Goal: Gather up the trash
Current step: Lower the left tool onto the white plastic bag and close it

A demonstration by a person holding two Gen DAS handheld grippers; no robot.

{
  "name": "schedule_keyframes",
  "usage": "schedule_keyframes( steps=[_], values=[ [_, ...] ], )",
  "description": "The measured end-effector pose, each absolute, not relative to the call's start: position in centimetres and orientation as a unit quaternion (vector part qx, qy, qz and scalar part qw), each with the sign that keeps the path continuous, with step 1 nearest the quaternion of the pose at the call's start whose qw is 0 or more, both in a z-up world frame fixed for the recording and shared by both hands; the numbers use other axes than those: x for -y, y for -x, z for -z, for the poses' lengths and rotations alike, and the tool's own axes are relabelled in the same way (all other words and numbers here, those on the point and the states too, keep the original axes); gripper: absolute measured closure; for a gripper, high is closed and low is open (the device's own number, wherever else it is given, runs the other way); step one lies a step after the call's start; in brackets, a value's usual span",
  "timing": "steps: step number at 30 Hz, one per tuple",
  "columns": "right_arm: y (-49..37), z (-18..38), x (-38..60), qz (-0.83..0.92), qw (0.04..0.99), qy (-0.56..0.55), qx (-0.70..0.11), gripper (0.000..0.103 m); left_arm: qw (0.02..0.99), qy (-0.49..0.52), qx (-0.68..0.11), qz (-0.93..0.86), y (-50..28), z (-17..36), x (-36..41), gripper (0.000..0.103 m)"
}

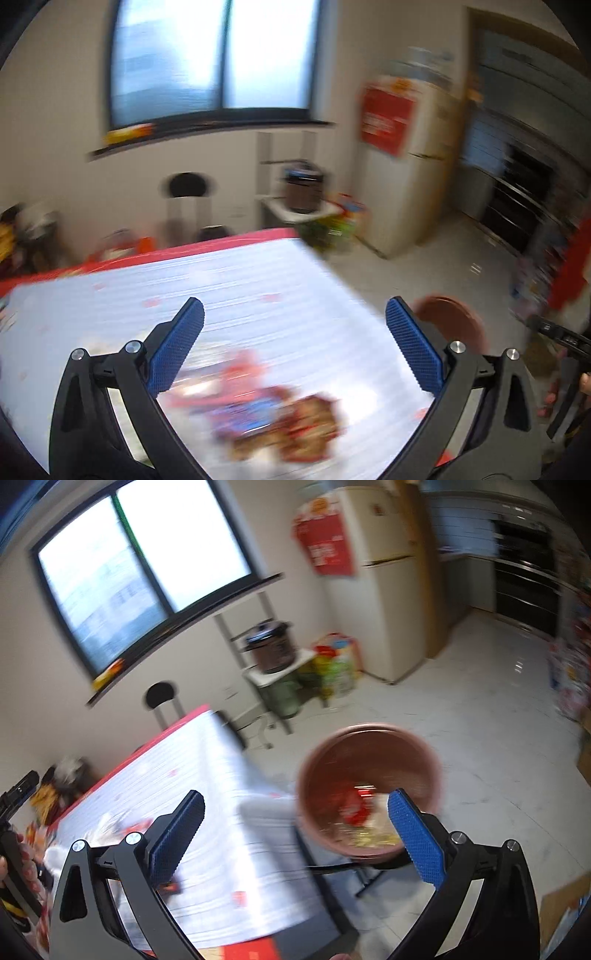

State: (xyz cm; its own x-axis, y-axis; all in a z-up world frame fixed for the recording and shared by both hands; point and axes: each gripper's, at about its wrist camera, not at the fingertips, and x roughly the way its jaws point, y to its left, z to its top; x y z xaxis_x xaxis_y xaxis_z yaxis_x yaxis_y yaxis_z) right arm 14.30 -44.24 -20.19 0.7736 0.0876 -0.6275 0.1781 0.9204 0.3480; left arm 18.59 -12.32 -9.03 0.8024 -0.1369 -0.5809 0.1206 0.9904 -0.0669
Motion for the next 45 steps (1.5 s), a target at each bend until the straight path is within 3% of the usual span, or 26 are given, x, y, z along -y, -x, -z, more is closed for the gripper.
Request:
schedule_keyframes(
  steps=[7,14,24,45],
  values=[
    [-18.2,19.4,32.5,-0.074,0.917,-0.149,-0.364,0.005,0.947,0.08,-0.304,-0.069,-12.0,9.7,-3.5,0.006],
    [-19.6,19.1,22.0,-0.137,0.904,-0.109,-0.39,0.005,0.929,0.136,-0.325,-0.112,-7.0,13.0,-11.9,0.006],
    [-19.1,19.2,14.7,-0.145,0.896,-0.063,-0.414,0.005,0.903,0.144,-0.405,-0.025,-8.7,21.6,-10.9,0.006],
    [-16.6,20.4,17.5,-0.065,0.89,-0.08,-0.445,0.005,0.859,0.078,-0.505,0.009,-14.8,31.6,-6.9,0.008]
  ],
)
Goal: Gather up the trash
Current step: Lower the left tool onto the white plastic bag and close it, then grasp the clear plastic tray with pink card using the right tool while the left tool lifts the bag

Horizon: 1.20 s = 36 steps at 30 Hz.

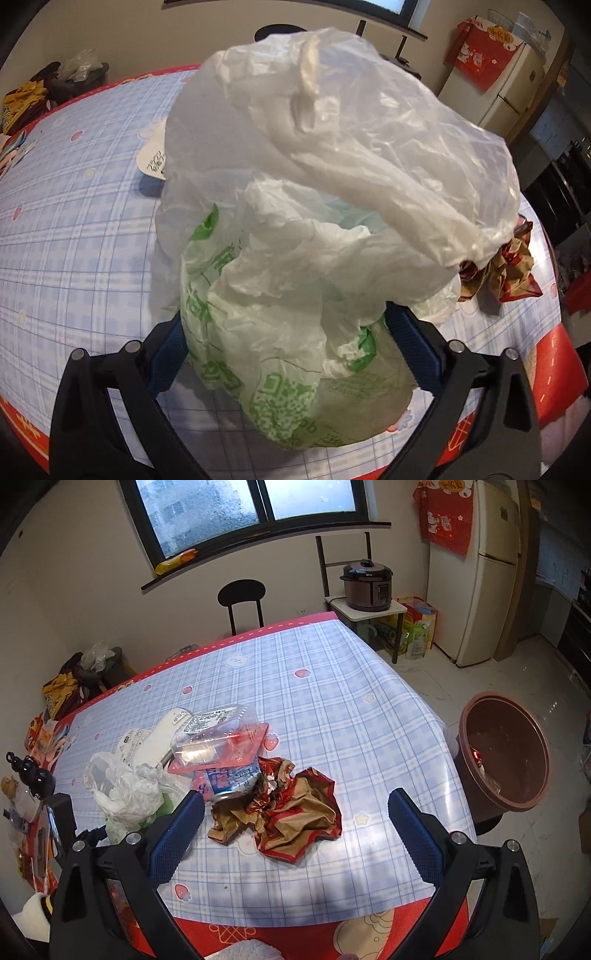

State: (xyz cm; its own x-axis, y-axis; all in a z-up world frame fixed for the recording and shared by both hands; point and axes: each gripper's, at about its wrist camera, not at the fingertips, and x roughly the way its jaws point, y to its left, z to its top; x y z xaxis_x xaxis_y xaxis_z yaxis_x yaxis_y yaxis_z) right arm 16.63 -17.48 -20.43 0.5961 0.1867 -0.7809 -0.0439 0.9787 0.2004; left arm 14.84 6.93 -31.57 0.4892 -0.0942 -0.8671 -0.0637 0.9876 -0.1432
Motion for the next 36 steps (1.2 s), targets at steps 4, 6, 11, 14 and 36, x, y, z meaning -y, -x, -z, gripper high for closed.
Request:
schedule_keyframes(
  steps=[4,6,11,14,36],
  values=[
    [-16.6,20.7,17.7,-0.064,0.888,-0.078,-0.449,0.005,0.856,0.091,-0.508,0.013,-14.5,31.1,-7.1,0.038],
    [-16.7,20.6,17.7,-0.066,0.887,-0.077,-0.45,0.005,0.857,0.088,-0.508,0.019,-14.0,30.8,-7.3,0.056],
    [-17.0,20.3,16.8,-0.086,0.888,-0.069,-0.446,0.005,0.861,0.103,-0.496,0.037,-12.3,29.9,-7.9,0.08],
    [-17.4,20.4,15.8,-0.099,0.888,-0.045,-0.447,0.005,0.867,0.122,-0.482,0.044,-11.3,28.8,-8.8,0.083],
    [-25.2,27.5,-5.0,-0.219,0.781,0.383,-0.442,0.005,0.884,0.222,-0.393,-0.121,-2.4,25.0,-20.2,0.084]
  ],
)
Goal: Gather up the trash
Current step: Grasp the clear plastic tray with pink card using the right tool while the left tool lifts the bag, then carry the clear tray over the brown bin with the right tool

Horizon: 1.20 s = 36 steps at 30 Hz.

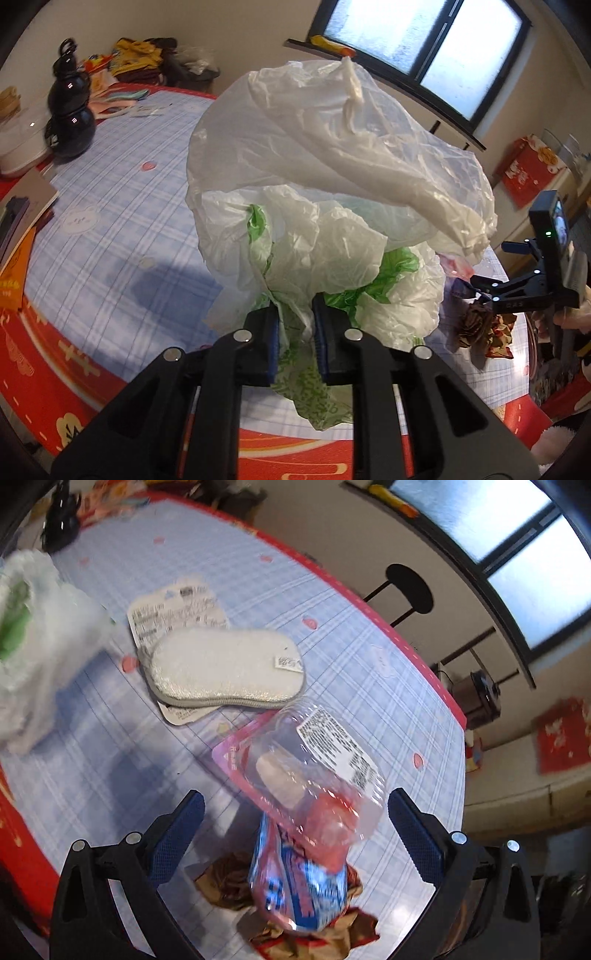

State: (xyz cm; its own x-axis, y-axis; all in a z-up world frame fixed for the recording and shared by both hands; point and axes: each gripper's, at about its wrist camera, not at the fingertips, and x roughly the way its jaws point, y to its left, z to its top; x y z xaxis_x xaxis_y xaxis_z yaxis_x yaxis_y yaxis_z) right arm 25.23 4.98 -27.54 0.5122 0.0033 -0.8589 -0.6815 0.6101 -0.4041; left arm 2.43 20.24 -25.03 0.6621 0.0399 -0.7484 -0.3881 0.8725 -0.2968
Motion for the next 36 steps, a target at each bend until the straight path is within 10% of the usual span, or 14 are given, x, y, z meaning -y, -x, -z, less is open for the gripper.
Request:
schedule_keyframes(
  steps=[11,21,36],
  values=[
    [-27.8,32.7,-7.5,-0.167,0.733,0.46,-0.473,0.006,0.874,0.241,-0.397,-0.14,-0.3,26.2,-22.3,0.084],
    [-27.0,29.3,-6.3,-0.19,0.755,0.435,-0.453,0.049,0.877,0.242,-0.394,-0.13,-1.0,25.8,-21.9,0.084],
    [-26.9,22.4,0.5,-0.214,0.834,0.264,-0.435,0.057,0.892,0.213,-0.388,-0.092,-3.2,24.3,-19.1,0.084]
  ],
)
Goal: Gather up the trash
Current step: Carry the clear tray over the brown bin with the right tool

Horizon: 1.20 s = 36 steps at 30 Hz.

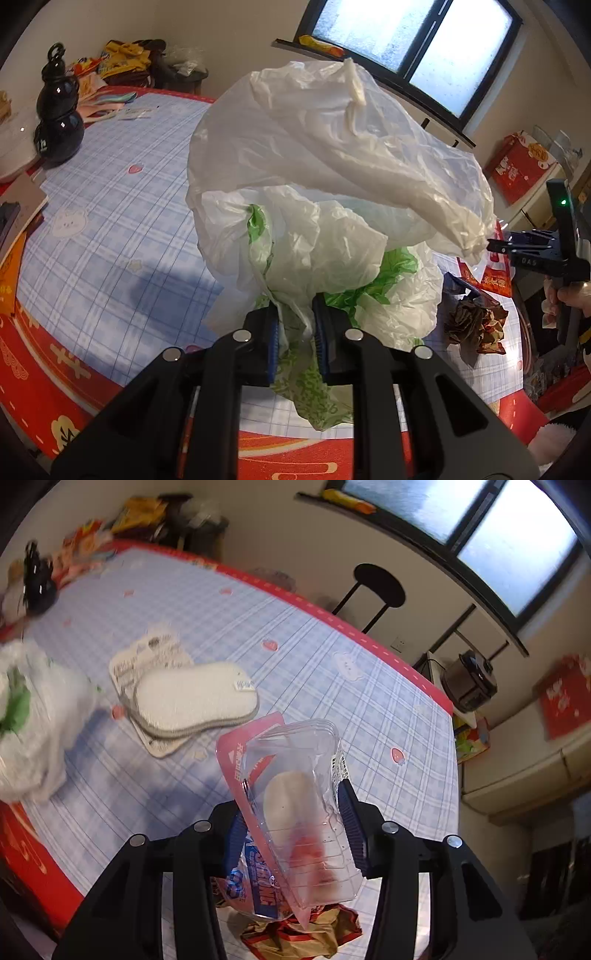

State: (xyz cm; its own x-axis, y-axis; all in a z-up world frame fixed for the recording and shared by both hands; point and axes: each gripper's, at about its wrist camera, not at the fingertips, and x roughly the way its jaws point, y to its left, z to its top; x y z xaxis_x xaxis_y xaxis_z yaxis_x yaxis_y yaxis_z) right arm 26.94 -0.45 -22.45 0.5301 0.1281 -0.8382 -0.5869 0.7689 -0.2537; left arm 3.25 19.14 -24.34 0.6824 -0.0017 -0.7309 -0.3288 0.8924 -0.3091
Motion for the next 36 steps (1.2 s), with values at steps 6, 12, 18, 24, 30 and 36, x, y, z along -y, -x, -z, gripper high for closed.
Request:
schedule_keyframes(
  steps=[6,12,18,24,30,36],
  values=[
    [-26.0,20.4,4.7,-0.199,0.874,0.149,-0.418,0.057,0.901,0.192,-0.381,-0.08,-4.3,22.6,-17.9,0.084],
    [-23.8,18.3,9.3,-0.194,0.9,0.04,-0.389,0.057,0.911,0.172,-0.369,-0.056,-5.4,20.4,-15.5,0.084],
    [-21.9,16.8,14.0,-0.185,0.913,-0.035,-0.362,0.058,0.919,0.15,-0.363,-0.031,-6.8,18.6,-12.7,0.084],
    [-20.2,17.0,18.8,-0.171,0.916,-0.086,-0.353,0.06,0.923,0.129,-0.362,0.003,-8.5,17.1,-9.0,0.084],
    [-19.0,17.6,23.9,-0.146,0.917,-0.123,-0.35,0.061,0.924,0.11,-0.364,0.036,-10.0,16.3,-5.0,0.084],
    [-18.1,18.4,30.1,-0.101,0.921,-0.154,-0.344,0.061,0.922,0.088,-0.37,0.069,-11.6,16.0,-0.5,0.084]
  ],
)
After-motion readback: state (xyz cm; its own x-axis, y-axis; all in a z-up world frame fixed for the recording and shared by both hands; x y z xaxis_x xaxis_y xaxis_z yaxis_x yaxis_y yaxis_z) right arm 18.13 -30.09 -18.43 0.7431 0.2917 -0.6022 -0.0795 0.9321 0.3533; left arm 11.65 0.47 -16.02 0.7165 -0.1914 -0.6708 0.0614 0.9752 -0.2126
